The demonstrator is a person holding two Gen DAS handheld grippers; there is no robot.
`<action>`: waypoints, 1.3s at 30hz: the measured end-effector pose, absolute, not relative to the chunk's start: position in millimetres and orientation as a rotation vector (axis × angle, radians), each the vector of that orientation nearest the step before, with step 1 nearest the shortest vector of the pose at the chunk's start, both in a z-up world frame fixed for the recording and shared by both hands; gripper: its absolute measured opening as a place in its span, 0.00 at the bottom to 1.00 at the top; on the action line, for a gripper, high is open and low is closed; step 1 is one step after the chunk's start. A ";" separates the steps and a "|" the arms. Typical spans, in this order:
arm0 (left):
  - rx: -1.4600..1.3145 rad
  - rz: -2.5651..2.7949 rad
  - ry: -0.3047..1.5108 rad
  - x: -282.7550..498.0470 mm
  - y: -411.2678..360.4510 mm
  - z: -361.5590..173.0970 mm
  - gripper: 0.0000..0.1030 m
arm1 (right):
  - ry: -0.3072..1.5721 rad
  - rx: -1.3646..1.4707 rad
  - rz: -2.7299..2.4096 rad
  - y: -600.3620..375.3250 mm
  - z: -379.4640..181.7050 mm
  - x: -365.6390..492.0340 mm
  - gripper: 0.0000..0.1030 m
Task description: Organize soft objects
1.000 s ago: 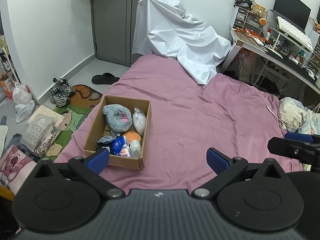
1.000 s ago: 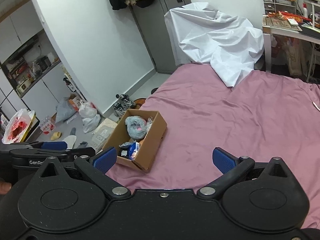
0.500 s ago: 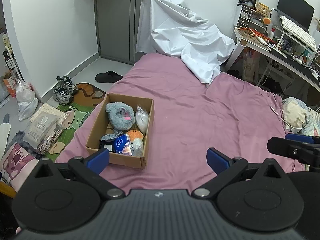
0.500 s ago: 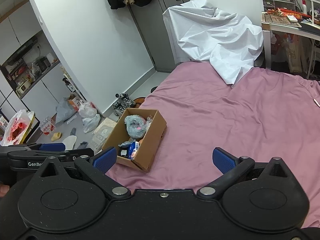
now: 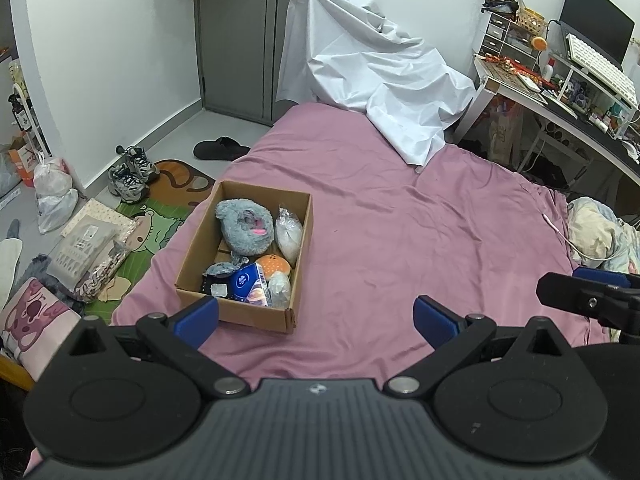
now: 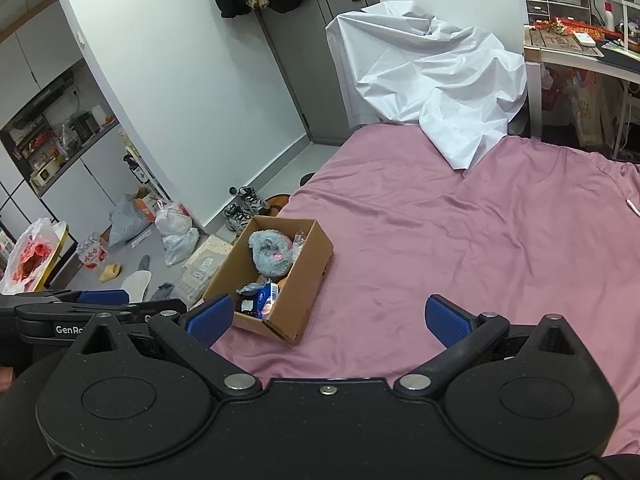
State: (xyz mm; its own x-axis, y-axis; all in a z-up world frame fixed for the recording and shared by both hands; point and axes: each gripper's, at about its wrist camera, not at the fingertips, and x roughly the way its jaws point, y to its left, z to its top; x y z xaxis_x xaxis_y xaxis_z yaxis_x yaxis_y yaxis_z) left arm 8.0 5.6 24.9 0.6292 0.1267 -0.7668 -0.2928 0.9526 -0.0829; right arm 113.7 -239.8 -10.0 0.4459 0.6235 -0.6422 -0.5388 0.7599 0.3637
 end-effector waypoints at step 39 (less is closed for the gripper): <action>-0.212 0.239 0.869 11.6 2.4 22.1 1.00 | 0.850 0.119 0.671 -241.5 -15.0 114.5 1.00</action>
State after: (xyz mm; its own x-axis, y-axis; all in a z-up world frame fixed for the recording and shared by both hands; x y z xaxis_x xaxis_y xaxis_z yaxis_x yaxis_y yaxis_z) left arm 11.6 2.4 22.1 0.6223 0.1211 -0.7733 -0.2923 0.9525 -0.0860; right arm 114.5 -241.5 -15.0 0.4691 0.5917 -0.6556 -0.5002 0.7898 0.3549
